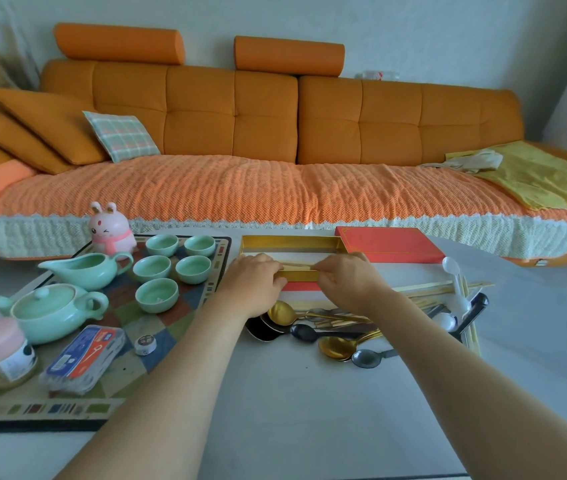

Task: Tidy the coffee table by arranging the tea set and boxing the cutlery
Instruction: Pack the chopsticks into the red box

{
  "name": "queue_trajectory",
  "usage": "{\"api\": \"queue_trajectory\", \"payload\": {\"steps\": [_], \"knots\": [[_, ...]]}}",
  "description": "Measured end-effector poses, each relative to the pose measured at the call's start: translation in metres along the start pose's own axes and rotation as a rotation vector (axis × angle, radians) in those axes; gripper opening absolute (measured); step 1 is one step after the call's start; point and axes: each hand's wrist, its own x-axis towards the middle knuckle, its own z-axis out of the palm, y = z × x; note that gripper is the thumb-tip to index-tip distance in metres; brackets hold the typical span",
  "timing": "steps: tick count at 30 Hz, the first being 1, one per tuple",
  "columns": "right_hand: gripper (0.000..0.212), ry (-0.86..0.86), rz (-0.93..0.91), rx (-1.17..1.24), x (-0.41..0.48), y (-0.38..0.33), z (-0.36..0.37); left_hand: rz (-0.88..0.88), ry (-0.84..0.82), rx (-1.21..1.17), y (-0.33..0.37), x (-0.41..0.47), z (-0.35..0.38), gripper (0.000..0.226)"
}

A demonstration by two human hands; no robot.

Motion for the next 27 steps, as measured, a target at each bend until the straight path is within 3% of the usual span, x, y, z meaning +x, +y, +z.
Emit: {"api": "queue_trajectory", "payload": {"steps": [4,8,11,15,18,21,23,27], "knots": [[0.046,-0.157,0.064,-0.091,0.004,-0.002,-0.003,0.009,0.022,0.000,0.000,0.002,0.003,0.042],[0.042,-0.106,0.005,-0.046,0.009,-0.008,-0.003,0.019,-0.028,0.036,0.002,0.001,-0.003,0.041],[0.044,-0.181,0.052,0.075,0.012,-0.013,-0.001,0.018,-0.033,0.008,0.000,0.001,-0.004,0.034],[0.039,-0.233,0.083,0.050,0.018,-0.016,0.000,0.042,-0.028,-0.001,-0.003,0.003,-0.003,0.035],[0.035,-0.116,0.025,0.117,0.016,-0.015,0.000,0.042,0.037,-0.035,-0.004,0.003,-0.001,0.041],[0.028,0.109,-0.115,0.100,0.011,-0.011,-0.002,0.090,0.197,-0.037,-0.002,0.003,-0.002,0.029],[0.024,0.168,-0.130,0.127,0.006,-0.011,-0.008,0.101,0.224,-0.092,0.002,0.000,-0.004,0.019],[0.024,-0.050,-0.060,0.071,-0.009,-0.012,-0.018,0.090,0.092,-0.144,0.011,-0.007,-0.002,0.019]]}}
